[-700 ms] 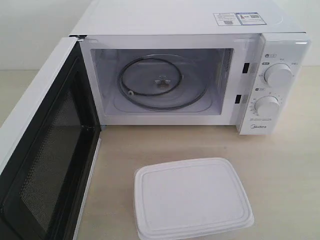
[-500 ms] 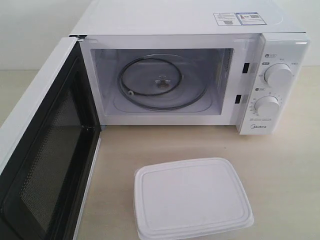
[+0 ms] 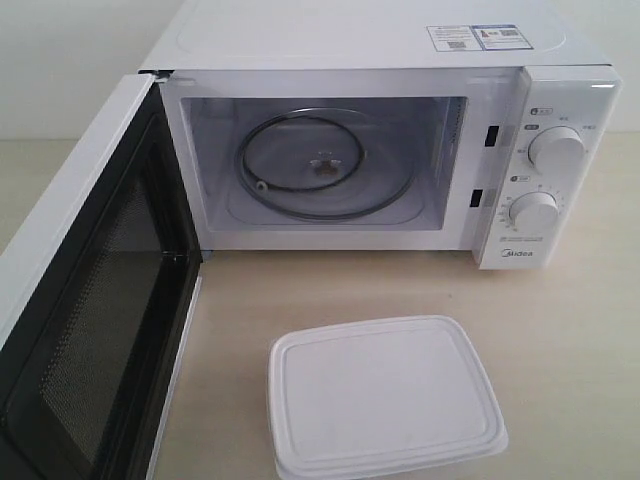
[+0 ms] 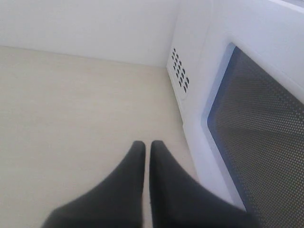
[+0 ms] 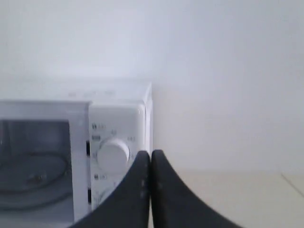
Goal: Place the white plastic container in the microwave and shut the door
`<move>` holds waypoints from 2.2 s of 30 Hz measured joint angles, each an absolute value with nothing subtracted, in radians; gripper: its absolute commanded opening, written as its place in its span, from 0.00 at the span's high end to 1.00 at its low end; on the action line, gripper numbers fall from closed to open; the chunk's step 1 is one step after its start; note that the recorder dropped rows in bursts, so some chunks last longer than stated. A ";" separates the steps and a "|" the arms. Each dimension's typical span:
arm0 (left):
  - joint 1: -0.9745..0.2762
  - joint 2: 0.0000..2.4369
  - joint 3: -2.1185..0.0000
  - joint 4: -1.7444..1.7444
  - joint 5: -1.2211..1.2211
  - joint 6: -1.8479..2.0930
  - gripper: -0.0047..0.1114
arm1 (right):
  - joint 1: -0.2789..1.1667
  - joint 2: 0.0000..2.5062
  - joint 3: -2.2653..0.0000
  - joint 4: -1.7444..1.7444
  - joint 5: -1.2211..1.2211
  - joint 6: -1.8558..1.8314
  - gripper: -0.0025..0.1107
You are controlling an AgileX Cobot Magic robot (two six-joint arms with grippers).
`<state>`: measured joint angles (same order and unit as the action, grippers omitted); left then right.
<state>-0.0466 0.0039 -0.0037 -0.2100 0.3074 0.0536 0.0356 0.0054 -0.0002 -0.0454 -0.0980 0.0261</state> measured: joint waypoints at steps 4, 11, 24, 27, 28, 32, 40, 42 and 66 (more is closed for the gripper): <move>-0.047 0.004 -0.004 -0.210 0.307 0.054 0.92 | 0.036 0.005 0.000 -0.052 -0.222 0.026 0.98; -0.047 0.004 -0.004 -0.210 0.307 0.054 0.92 | 0.034 0.107 -0.043 -0.052 -0.217 0.079 0.98; -0.047 0.004 -0.004 -0.210 0.307 0.054 0.92 | 0.034 0.417 -0.187 -0.056 -0.263 0.079 0.98; -0.047 0.004 -0.004 -0.210 0.307 0.054 0.92 | 0.034 0.427 -0.187 -0.056 -0.270 0.079 0.98; -0.047 0.004 -0.004 -0.210 0.307 0.054 0.92 | 0.034 0.427 -0.187 -0.056 -0.272 0.079 0.98; -0.047 0.004 -0.004 -0.210 0.307 0.054 0.92 | 0.034 0.427 -0.187 -0.056 -0.306 0.105 0.98; -0.047 0.004 -0.004 -0.210 0.307 0.054 0.92 | 0.034 0.427 -0.187 -0.056 -0.387 0.310 0.98; -0.047 0.004 -0.004 -0.210 0.307 0.054 0.92 | 0.034 0.427 -0.187 -0.056 -0.387 0.320 0.98; -0.047 0.004 -0.004 -0.210 0.307 0.054 0.92 | 0.032 0.967 -0.216 -0.712 -0.657 0.490 0.98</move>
<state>-0.0466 0.0039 -0.0037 -0.2100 0.3074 0.0536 0.0317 0.9666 -0.2161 -0.7117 -0.6565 0.4902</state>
